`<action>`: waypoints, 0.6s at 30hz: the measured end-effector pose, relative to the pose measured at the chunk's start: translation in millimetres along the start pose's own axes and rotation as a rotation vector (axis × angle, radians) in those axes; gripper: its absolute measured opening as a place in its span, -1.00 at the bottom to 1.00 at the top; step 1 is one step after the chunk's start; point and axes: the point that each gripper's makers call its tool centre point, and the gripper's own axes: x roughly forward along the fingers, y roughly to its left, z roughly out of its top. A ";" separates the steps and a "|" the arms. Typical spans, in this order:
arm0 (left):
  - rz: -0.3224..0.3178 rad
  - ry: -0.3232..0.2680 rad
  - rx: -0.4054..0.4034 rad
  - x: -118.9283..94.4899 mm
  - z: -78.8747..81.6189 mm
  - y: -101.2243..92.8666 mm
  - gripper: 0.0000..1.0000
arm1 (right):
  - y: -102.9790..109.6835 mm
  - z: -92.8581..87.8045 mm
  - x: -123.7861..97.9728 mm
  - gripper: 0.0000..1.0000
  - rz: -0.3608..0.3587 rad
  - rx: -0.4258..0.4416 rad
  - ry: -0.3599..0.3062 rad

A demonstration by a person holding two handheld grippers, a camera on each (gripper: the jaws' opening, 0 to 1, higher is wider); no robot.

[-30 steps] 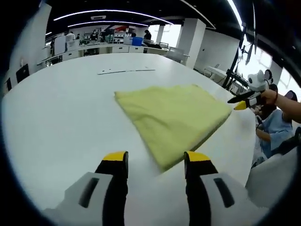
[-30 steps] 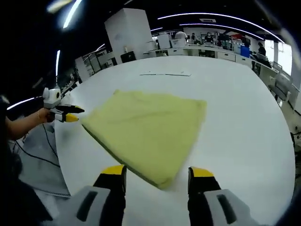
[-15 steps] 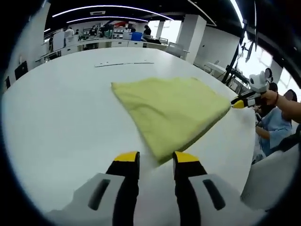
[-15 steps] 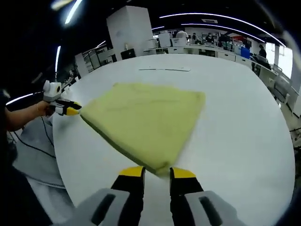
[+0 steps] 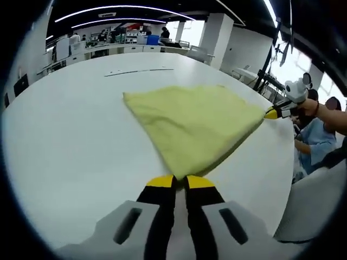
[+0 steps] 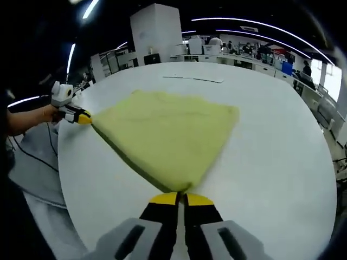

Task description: Fold the garment on the visible template until the final outline fits inside the template.

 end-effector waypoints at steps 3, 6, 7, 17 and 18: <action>-0.005 -0.008 -0.008 -0.3 -0.6 -0.5 -0.97 | -0.8 1.4 -2.4 -1.00 -0.001 -0.015 -0.002; -0.007 -0.013 -0.007 -2.1 -0.2 -0.5 -0.99 | -4.8 2.7 -8.1 -1.00 -0.014 -0.043 -0.002; -0.006 -0.011 -0.003 -2.7 -0.3 -0.2 -1.00 | -7.0 3.2 -10.6 -1.00 -0.018 -0.046 -0.004; 0.001 0.004 0.038 -5.4 -2.9 -2.4 -1.00 | -5.7 1.9 -14.2 -1.00 0.013 -0.070 -0.010; 0.002 0.005 0.040 -5.8 -3.4 -2.5 -1.00 | -5.2 0.2 -13.6 -1.00 0.016 -0.068 -0.006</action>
